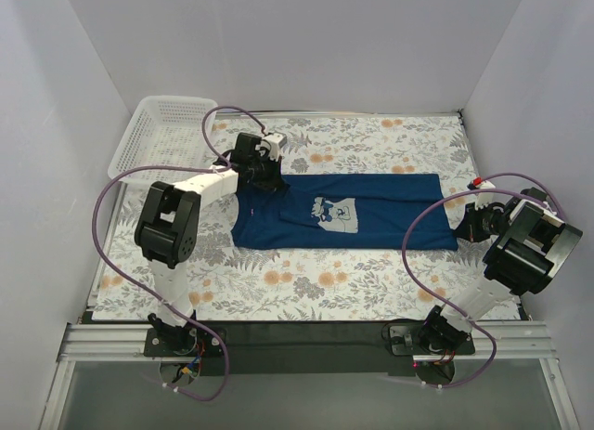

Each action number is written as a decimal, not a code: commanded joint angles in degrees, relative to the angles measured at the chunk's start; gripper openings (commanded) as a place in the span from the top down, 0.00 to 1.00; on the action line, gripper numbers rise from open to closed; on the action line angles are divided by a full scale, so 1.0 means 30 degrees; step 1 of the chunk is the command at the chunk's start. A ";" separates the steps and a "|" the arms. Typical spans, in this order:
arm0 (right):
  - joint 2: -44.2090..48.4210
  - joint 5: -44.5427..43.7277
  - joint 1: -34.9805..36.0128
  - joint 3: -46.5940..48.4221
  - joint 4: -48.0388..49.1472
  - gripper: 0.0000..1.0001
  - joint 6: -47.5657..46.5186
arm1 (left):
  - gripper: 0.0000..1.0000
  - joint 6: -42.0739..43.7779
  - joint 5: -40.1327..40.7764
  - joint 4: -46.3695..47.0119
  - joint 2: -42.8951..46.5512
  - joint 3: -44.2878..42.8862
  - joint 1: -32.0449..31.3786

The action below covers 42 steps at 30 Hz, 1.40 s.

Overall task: Fold and stack the t-shirts
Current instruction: Fold the tshirt

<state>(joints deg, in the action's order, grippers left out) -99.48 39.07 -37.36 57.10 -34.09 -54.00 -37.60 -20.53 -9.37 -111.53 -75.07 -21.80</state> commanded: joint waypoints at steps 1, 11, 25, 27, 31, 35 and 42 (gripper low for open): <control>0.0084 -0.0045 0.0062 -0.0108 0.0522 0.99 0.0186 | 1.00 -0.0092 0.0194 0.0134 -0.0207 -0.0962 0.0178; 0.0962 0.0336 0.0033 -0.0430 0.0785 0.99 0.0449 | 1.00 -0.0209 0.0253 0.0075 -0.1087 -0.1257 0.0236; 0.0728 0.0160 0.0033 -0.0225 0.1165 0.99 0.1268 | 1.00 -0.0444 0.0049 0.0602 -0.0970 -0.0964 0.0441; 0.0729 0.0306 0.0033 -0.0079 0.1225 0.99 0.1504 | 1.00 -0.0444 0.0019 0.0690 -0.0853 -0.0847 0.0471; 0.0671 0.0570 0.0062 0.0068 0.1488 0.99 0.2119 | 1.00 -0.0444 -0.0098 0.0807 -0.0619 -0.0671 0.0500; 0.0729 0.0629 0.0033 0.0039 0.1810 0.99 0.2413 | 1.00 -0.0415 -0.0215 0.0866 -0.0413 -0.0525 0.0529; 0.0701 0.0688 0.0033 0.0038 0.2133 0.99 0.2881 | 1.00 -0.0414 -0.0333 0.0866 -0.0326 -0.0524 0.0646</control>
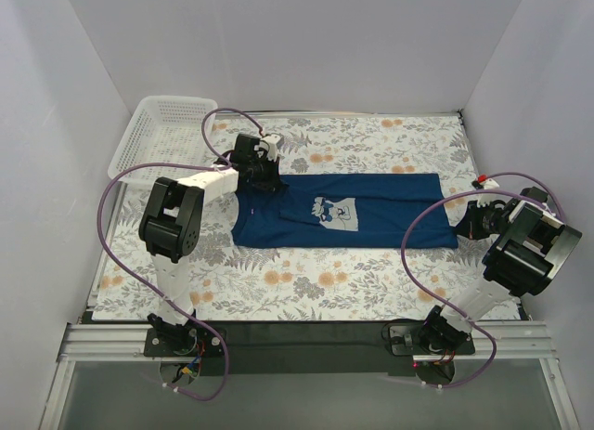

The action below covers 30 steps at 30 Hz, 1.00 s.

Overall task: Fold and stack the t-shirts
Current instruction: Fold the tshirt

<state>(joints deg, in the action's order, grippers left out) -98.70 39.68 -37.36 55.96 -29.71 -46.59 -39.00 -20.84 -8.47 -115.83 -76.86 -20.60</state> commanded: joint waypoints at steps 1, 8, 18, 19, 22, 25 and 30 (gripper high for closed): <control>0.0408 0.0484 0.0033 0.0388 0.0705 0.99 0.0441 | 1.00 0.0023 -0.0318 0.0596 0.1139 0.0044 0.0246; 0.0320 0.0279 0.0033 0.0330 0.0940 0.99 0.0647 | 1.00 -0.0007 -0.0670 0.1269 0.1665 0.0512 0.0275; 0.0203 0.0015 0.0033 0.0329 0.0999 0.98 0.0705 | 1.00 -0.0240 -0.0349 0.1241 0.1170 0.0220 0.0275; 0.0203 0.0015 0.0062 0.0300 0.0999 0.98 0.0705 | 1.00 -0.0270 -0.0319 0.1212 0.1111 0.0191 0.0275; 0.0203 0.0015 0.0033 0.0300 0.0998 0.96 0.0618 | 1.00 -0.0358 -0.0144 0.1212 0.0964 0.0161 0.0304; 0.0261 -0.0072 0.0091 0.0300 0.0999 0.94 0.0530 | 0.99 -0.0620 0.0090 0.1183 0.0906 -0.0073 0.0304; 0.0934 -0.0131 0.0150 0.0242 0.0940 0.81 0.0383 | 0.62 -0.1265 0.0705 0.1124 0.1051 -0.0745 0.0275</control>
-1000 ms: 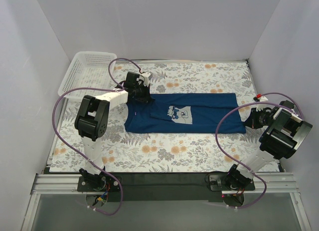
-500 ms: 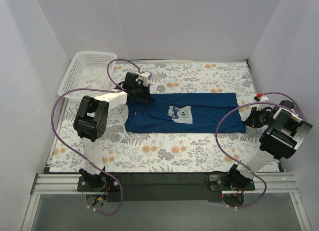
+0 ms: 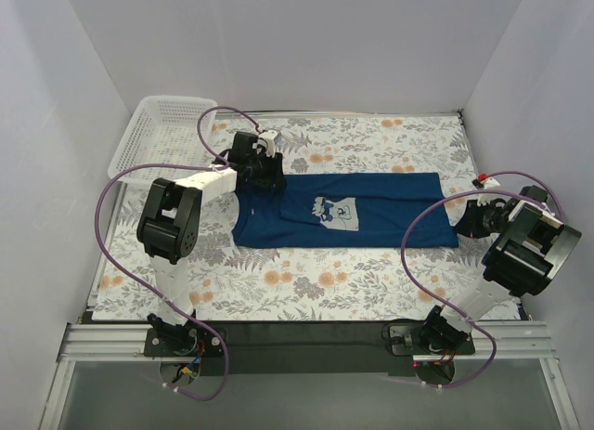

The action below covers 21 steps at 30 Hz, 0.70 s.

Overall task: Fold and stack the t-shirts
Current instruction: Fold the tshirt

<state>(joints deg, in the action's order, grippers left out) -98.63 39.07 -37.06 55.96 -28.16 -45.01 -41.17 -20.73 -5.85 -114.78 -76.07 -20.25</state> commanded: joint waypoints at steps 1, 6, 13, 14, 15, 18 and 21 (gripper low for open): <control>0.1059 0.0102 0.0048 0.0271 0.0423 0.78 -0.0113 | 0.59 -0.0661 0.0960 0.0250 0.0789 -0.1096 0.0187; 0.2201 -0.0015 0.0077 0.0622 0.0423 0.71 0.0238 | 0.55 -0.1072 0.2600 0.0162 0.1813 -0.1857 0.0158; 0.3929 0.0187 0.1039 0.1355 0.0102 0.65 0.0564 | 0.55 -0.1655 0.5210 -0.0451 0.5295 -0.0897 0.0217; 0.4395 0.0306 0.1421 0.1384 -0.0538 0.64 -0.0135 | 0.55 -0.2035 0.5240 -0.0743 0.5911 -0.0515 0.0246; 0.4661 0.0481 0.1947 0.1413 -0.0921 0.64 -0.0577 | 0.54 -0.2329 0.5008 -0.1384 0.6555 -0.0105 0.0333; 0.5336 0.1448 0.4786 0.1560 -0.2472 0.62 -0.2216 | 0.52 -0.3297 0.3753 -0.2441 1.0037 0.2499 0.0509; 0.5951 0.1684 0.8797 0.1618 -0.2742 0.60 -0.3041 | 0.42 -0.4730 0.2639 -0.3146 1.4285 0.6129 0.0685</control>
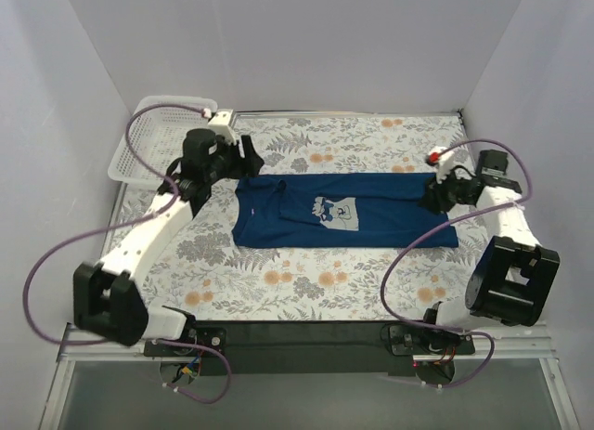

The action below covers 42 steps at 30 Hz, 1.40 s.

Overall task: Fold and stack the t-shirts
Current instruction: Fold the tshirt

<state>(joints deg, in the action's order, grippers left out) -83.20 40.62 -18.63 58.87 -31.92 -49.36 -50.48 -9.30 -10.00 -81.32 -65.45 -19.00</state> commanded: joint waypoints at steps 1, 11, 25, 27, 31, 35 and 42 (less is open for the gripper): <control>0.0867 0.0877 0.5102 0.0882 -0.1430 0.60 -0.1563 | 0.40 -0.2095 -0.1554 -0.1880 0.5404 0.3468 0.0299; -0.4109 -0.4336 1.7280 0.4687 0.4133 0.57 0.6159 | 0.36 -0.8866 -0.3758 -0.1940 1.1841 1.1706 0.0505; -1.0408 -0.9728 2.1826 0.9026 0.5748 0.58 0.8954 | 0.40 -0.8194 -0.0503 -0.1150 1.0496 1.3145 0.0505; -1.0703 -1.0052 2.1914 0.9233 0.5748 0.58 0.9071 | 0.41 -0.8164 -0.0445 -0.0974 1.0378 1.3262 0.0534; -1.1026 -1.0872 2.1973 0.9205 0.5894 0.59 0.9160 | 0.41 -0.8106 -0.0474 -0.0886 1.0524 1.3408 0.0534; -1.1231 -1.1313 2.2002 0.9028 0.5953 0.60 0.9189 | 0.41 -0.8076 -0.0503 -0.0798 1.0583 1.3438 0.0505; -1.1174 -1.1226 2.2002 0.8765 0.5924 0.79 0.9219 | 0.41 -0.8223 -0.0709 -0.0680 1.0495 1.3555 0.0505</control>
<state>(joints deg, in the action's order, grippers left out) -116.42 7.55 47.05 84.01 -15.92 -22.31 -75.64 -11.97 -13.23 -50.48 -25.63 -17.74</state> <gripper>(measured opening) 0.225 0.591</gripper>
